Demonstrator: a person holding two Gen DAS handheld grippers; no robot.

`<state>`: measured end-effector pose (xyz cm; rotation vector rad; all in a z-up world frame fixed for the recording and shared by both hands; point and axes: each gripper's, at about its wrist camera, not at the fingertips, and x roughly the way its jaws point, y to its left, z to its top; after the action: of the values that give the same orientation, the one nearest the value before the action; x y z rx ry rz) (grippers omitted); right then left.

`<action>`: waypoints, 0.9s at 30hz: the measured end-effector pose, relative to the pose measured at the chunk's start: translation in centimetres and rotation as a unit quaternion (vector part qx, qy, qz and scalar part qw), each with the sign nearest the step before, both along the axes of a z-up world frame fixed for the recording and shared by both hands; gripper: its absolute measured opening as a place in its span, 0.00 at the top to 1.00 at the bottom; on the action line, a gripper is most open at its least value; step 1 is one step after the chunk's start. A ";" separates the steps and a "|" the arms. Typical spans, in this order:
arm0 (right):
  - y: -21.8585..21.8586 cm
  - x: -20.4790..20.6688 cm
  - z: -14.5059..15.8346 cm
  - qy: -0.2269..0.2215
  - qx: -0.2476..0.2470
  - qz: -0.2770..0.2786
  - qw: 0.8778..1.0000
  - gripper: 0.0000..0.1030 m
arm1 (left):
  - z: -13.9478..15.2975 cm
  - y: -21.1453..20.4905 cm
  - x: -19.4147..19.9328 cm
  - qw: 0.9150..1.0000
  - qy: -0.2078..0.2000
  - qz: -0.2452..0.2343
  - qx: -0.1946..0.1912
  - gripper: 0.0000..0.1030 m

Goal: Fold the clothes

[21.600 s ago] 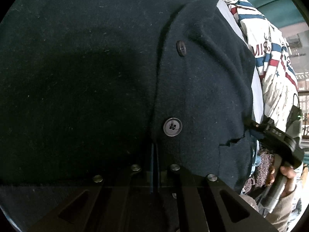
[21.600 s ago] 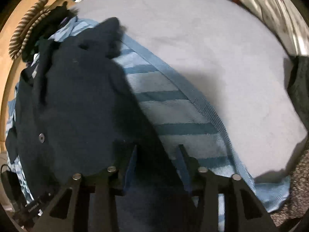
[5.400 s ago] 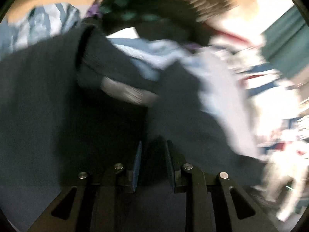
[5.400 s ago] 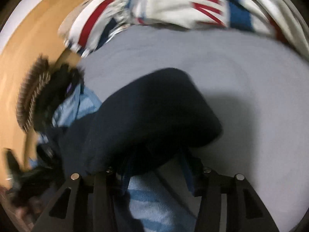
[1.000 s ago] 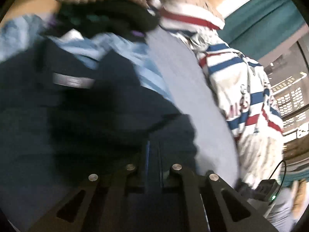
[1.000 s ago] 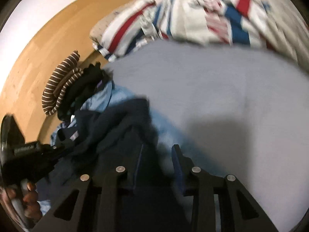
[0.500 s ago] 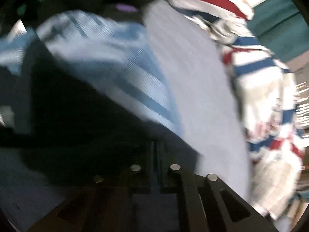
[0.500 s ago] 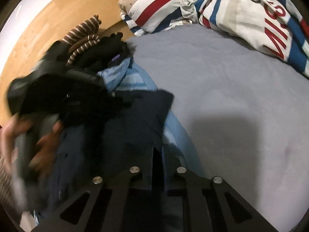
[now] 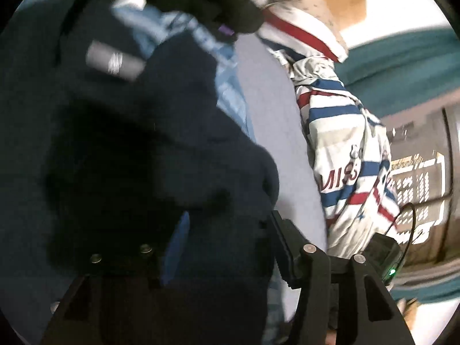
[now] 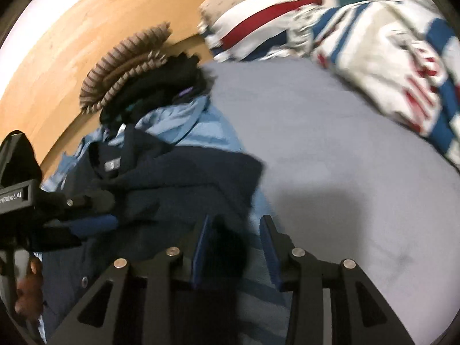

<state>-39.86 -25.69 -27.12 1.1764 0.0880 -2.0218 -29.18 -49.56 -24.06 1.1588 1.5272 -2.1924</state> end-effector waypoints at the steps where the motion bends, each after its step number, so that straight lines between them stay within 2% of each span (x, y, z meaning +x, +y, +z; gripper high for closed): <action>1: -0.9 0.1 -0.3 0.005 0.010 0.014 1.000 0.61 | -0.8 0.1 -0.8 1.000 -0.008 0.004 0.010 0.48; 3: -2.2 0.2 -0.7 0.036 0.043 0.028 0.998 0.71 | -2.4 0.2 -1.6 0.998 -0.017 0.031 0.042 0.50; 4: -2.7 0.3 -0.8 0.051 0.059 0.032 0.996 0.87 | -3.2 0.2 -2.0 0.997 -0.022 0.046 0.059 0.50; 6: -2.3 0.4 -0.6 0.050 0.065 0.037 0.996 0.90 | -3.6 -0.1 -1.8 0.992 0.007 0.088 0.093 0.54; 8: -1.3 1.1 0.5 0.054 0.051 0.046 0.996 0.91 | -3.4 -0.1 -1.7 0.987 0.033 0.098 0.121 0.57; 10: 0.0 2.1 1.6 0.053 0.033 0.060 0.996 0.91 | -2.8 0.6 -2.3 0.990 0.033 0.075 0.112 0.57; 12: 0.6 2.2 1.1 0.027 0.031 0.073 0.996 0.91 | -2.6 1.8 -3.3 0.995 0.016 0.054 0.085 0.57; 13: 0.7 2.0 0.5 0.014 0.037 0.075 0.996 0.91 | -2.9 2.2 -3.7 0.995 0.011 0.049 0.084 0.61; 15: 0.7 1.5 -0.6 -0.004 0.048 0.075 0.996 0.90 | -4.4 2.9 -4.4 0.995 -0.010 0.044 0.094 0.74; 16: 0.9 1.3 -0.6 -0.016 0.041 0.078 0.996 0.89 | -5.0 2.9 -4.6 0.995 -0.022 0.044 0.088 0.91; 18: 1.4 0.7 -0.6 -0.040 0.022 0.080 0.996 0.81 | -5.8 2.7 -4.8 0.995 -0.033 0.043 0.085 0.93; 20: 3.0 -1.3 0.0 -0.078 -0.030 0.039 0.996 0.52 | -6.3 2.3 -4.4 0.994 -0.024 0.041 0.098 0.93; 23: 4.2 -4.5 -0.5 -0.140 -0.078 -0.011 0.987 0.50 | -6.1 2.5 -4.5 0.996 -0.021 0.032 0.076 0.93; 25: 3.3 -5.9 -1.5 -0.163 -0.081 -0.022 0.983 0.50 | -5.9 2.8 -4.6 0.998 -0.020 0.025 0.055 0.93; 27: 2.1 -6.8 -2.6 -0.180 -0.084 -0.027 0.980 0.56 | -5.9 3.0 -4.9 0.999 -0.017 0.021 0.046 0.93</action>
<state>-46.70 -23.59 -29.69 1.4252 -0.2906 -1.7904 -34.06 -46.56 -29.93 1.1735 1.6372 -2.0846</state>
